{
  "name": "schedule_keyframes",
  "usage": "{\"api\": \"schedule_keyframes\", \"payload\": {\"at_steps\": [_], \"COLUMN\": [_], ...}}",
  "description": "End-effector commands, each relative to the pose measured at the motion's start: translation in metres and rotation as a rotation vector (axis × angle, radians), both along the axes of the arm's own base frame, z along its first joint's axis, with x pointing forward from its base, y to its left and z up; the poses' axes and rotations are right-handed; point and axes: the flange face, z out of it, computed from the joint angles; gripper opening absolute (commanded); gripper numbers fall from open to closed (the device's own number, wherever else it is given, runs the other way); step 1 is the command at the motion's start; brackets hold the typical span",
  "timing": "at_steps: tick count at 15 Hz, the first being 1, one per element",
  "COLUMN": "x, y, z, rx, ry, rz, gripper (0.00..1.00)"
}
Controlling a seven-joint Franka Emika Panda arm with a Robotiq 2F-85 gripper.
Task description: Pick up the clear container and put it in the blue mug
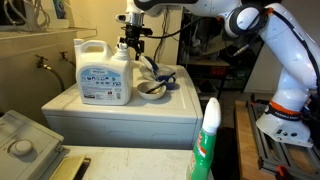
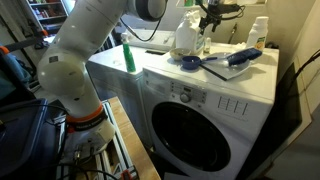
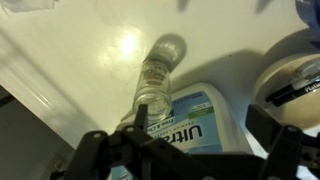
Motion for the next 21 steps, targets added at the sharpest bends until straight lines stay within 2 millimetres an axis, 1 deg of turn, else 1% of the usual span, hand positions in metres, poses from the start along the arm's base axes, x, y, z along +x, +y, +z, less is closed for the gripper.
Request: {"api": "schedule_keyframes", "payload": {"at_steps": [1, 5, 12, 17, 18, 19, 20, 21], "x": [0.017, 0.025, 0.027, 0.028, 0.027, 0.027, 0.027, 0.027], "y": [0.009, 0.02, 0.033, 0.043, 0.045, 0.046, 0.047, 0.047], "z": [-0.019, -0.031, -0.052, -0.063, -0.065, -0.067, -0.069, -0.069], "rx": [-0.031, -0.037, -0.047, -0.078, -0.084, -0.091, -0.098, -0.106], "ry": [-0.076, -0.114, -0.098, -0.096, -0.091, -0.088, -0.086, -0.085], "rz": [0.044, 0.063, 0.121, 0.146, 0.153, 0.16, 0.164, 0.168], "gripper": [1.0, 1.0, 1.0, 1.0, 0.88, 0.75, 0.68, 0.58]}}
